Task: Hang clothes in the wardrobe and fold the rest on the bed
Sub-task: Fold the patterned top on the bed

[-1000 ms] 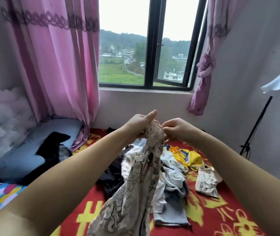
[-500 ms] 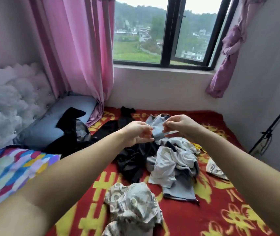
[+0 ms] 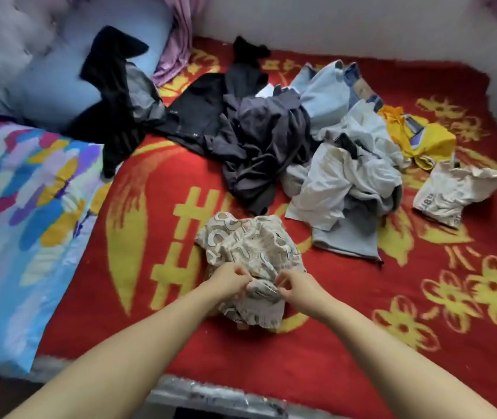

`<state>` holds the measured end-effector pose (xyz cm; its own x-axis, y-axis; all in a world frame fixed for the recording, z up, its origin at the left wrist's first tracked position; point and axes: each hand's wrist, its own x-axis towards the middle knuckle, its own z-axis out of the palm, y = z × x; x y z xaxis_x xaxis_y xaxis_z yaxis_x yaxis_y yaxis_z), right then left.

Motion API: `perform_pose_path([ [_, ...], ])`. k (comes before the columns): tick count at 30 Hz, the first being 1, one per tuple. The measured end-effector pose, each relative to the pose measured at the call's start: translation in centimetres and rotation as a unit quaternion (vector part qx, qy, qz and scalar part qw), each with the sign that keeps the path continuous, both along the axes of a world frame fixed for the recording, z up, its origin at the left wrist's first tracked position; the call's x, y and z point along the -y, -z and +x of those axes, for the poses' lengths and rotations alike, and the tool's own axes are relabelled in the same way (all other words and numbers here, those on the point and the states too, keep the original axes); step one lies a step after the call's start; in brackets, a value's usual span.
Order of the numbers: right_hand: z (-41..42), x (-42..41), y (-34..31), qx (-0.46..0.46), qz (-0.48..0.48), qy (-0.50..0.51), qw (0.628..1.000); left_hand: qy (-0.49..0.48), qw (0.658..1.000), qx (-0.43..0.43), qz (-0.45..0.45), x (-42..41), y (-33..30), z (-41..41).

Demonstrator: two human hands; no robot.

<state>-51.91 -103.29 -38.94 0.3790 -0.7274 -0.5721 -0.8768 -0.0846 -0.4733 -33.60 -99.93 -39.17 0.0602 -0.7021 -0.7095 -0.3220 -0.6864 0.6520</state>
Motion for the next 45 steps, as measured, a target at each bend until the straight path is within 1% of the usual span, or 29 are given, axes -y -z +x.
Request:
perform_pose_path([
  [2,1.4,-0.9,4.8,-0.022,-0.028,-0.042,0.998,-0.007,0.998,0.066,0.004,-1.3,4.5,0.2],
  [3,2.1,-1.3,6.9,-0.031,-0.050,-0.060,0.996,-0.002,0.994,0.113,0.000,-1.9,6.4,0.3],
  [6,3.7,-1.5,11.7,-0.064,-0.130,-0.098,0.985,0.043,0.968,0.247,-0.013,-2.8,11.5,0.8],
  [8,4.5,-1.2,13.8,-0.091,-0.163,-0.094,0.978,0.075,0.951,0.298,-0.009,-2.7,13.9,1.0],
  [11,5.1,-0.4,15.4,-0.122,-0.185,-0.096,0.970,0.095,0.951,0.294,-0.024,-1.9,16.1,1.1],
  [13,5.1,0.2,15.0,-0.119,-0.195,-0.089,0.970,0.059,0.956,0.281,-0.061,-1.4,16.2,1.1],
  [15,4.8,0.6,13.4,-0.099,-0.187,-0.080,0.974,0.024,0.961,0.258,-0.100,-1.3,14.8,0.8],
  [18,4.4,1.8,9.2,-0.069,-0.207,-0.092,0.972,-0.004,0.965,0.210,-0.157,-0.7,10.7,0.8],
  [20,4.4,3.2,5.2,-0.041,-0.231,-0.082,0.969,-0.012,0.961,0.190,-0.203,0.7,6.7,0.7],
  [23,4.5,6.0,-1.9,0.009,-0.254,-0.015,0.967,-0.011,0.941,0.179,-0.287,3.7,-0.2,0.1],
  [25,4.6,7.9,-7.2,0.038,-0.274,0.030,0.961,0.002,0.927,0.181,-0.328,5.8,-5.1,-0.1],
  [27,4.5,9.4,-12.7,0.058,-0.303,0.054,0.950,0.027,0.910,0.206,-0.359,7.6,-9.9,0.0],
  [29,4.0,10.5,-17.8,0.072,-0.343,0.056,0.935,0.031,0.891,0.235,-0.388,9.0,-14.3,0.2],
  [32,3.3,11.5,-24.3,0.076,-0.408,0.049,0.909,0.002,0.877,0.267,-0.400,11.1,-20.3,1.2],
  [34,2.8,12.0,-27.9,0.075,-0.445,0.059,0.890,0.014,0.861,0.308,-0.405,12.3,-23.7,2.3],
  [36,2.2,12.4,-31.5,0.056,-0.475,0.067,0.876,0.034,0.838,0.352,-0.416,13.0,-27.3,3.5],
  [39,1.0,13.1,-36.0,0.003,-0.506,0.042,0.862,0.070,0.801,0.398,-0.442,13.6,-31.8,4.6],
  [42,-0.4,13.4,-39.7,-0.057,-0.547,0.028,0.835,0.104,0.748,0.466,-0.461,13.9,-35.8,4.3],
  [43,-0.8,13.5,-40.7,-0.064,-0.554,0.034,0.829,0.107,0.736,0.477,-0.468,14.0,-37.1,4.1],
  [44,-1.2,13.5,-41.5,-0.062,-0.554,0.046,0.829,0.109,0.731,0.476,-0.476,14.0,-38.3,3.8],
  [45,-1.4,13.6,-42.2,-0.056,-0.549,0.063,0.832,0.109,0.739,0.458,-0.482,14.1,-39.4,3.5],
])
